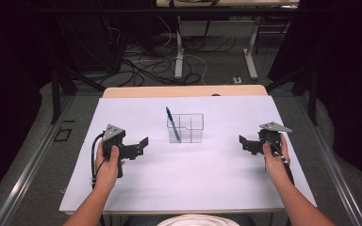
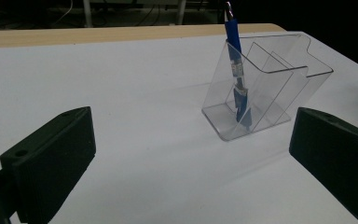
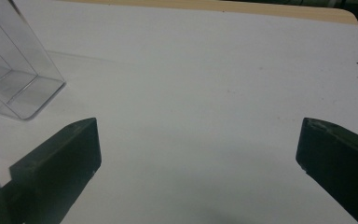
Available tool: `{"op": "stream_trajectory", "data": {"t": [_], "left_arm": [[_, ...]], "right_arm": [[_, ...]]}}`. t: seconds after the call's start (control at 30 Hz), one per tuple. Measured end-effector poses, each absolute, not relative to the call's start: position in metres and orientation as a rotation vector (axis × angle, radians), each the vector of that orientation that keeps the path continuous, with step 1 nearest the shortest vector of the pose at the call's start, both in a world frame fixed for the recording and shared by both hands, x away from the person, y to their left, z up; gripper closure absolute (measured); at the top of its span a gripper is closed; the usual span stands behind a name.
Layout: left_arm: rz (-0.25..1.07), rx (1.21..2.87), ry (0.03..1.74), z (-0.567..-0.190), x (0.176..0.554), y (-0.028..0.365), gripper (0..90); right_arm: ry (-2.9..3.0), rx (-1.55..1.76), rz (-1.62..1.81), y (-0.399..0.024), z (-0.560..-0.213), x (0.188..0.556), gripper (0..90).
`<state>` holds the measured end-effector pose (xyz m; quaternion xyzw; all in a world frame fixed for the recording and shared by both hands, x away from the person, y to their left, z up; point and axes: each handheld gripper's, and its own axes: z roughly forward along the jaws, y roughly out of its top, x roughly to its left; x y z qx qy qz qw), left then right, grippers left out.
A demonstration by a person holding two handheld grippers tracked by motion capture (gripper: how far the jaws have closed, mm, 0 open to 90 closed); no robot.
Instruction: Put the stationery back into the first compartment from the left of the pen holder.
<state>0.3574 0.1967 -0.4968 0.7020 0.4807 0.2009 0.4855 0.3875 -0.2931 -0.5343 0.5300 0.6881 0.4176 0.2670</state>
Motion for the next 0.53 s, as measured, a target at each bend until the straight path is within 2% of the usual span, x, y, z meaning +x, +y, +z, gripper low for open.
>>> {"op": "stream_trajectory", "data": {"t": [0.53], "left_arm": [[0.502,1.712,1.18,-0.4981,0.359,0.1994,0.2]], "right_arm": [[1.914,1.407,1.087,-0.2899,-0.5428,0.39,0.0]]}}
